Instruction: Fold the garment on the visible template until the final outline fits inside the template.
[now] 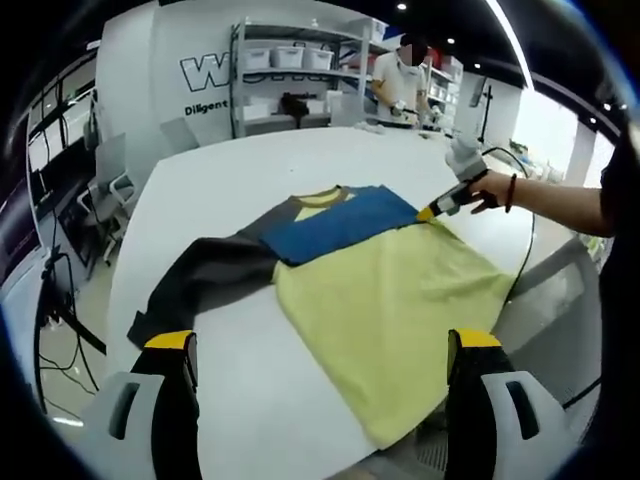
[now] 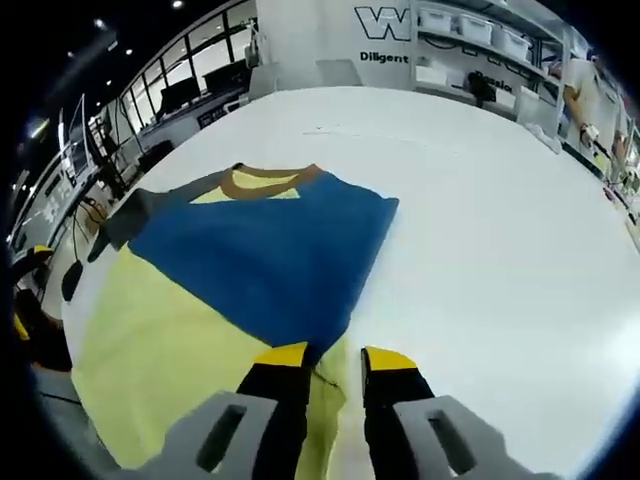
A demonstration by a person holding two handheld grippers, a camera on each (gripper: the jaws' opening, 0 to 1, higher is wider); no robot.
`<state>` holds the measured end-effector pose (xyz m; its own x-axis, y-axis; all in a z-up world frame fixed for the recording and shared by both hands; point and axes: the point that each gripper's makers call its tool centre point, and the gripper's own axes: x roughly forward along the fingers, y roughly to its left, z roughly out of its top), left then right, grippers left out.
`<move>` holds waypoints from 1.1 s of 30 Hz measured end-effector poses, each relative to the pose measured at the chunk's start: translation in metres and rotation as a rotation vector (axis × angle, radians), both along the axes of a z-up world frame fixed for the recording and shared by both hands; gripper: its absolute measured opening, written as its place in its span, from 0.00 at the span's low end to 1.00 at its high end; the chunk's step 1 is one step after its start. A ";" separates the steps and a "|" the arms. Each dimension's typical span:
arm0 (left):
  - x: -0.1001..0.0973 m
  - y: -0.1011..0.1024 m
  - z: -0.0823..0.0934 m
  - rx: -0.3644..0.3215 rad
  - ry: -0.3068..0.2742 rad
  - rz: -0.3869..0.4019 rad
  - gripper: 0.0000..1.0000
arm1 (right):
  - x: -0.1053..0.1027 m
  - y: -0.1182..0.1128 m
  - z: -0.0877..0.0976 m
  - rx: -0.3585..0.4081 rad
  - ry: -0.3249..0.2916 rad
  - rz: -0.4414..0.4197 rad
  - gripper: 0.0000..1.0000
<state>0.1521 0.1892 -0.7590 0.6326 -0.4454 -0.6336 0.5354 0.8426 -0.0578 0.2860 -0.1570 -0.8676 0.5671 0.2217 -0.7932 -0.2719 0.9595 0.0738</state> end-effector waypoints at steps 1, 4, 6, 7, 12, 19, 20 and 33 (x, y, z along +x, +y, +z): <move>0.000 0.000 0.000 0.000 0.001 0.001 0.99 | 0.000 0.000 0.001 0.008 -0.004 -0.006 0.10; -0.001 0.001 0.000 0.002 0.003 0.001 0.99 | -0.001 0.000 0.001 0.022 -0.002 -0.021 0.00; -0.001 0.002 0.000 0.006 0.003 0.002 0.99 | 0.000 -0.001 0.002 0.026 -0.005 -0.029 0.00; -0.001 0.003 0.000 0.007 0.003 0.004 0.99 | 0.001 -0.001 0.002 0.021 -0.007 -0.024 0.00; -0.002 0.005 -0.001 0.008 0.008 0.007 0.99 | 0.001 -0.003 0.002 0.007 -0.006 -0.018 0.00; -0.003 0.006 -0.004 0.008 0.015 0.017 0.99 | 0.006 -0.018 0.003 -0.043 -0.011 -0.011 0.00; -0.004 0.006 -0.005 0.007 0.019 0.016 0.99 | 0.007 -0.022 0.003 -0.050 -0.010 -0.014 0.00; 0.007 0.011 -0.009 0.011 0.021 0.032 0.99 | 0.010 -0.056 0.004 -0.102 0.009 0.001 0.00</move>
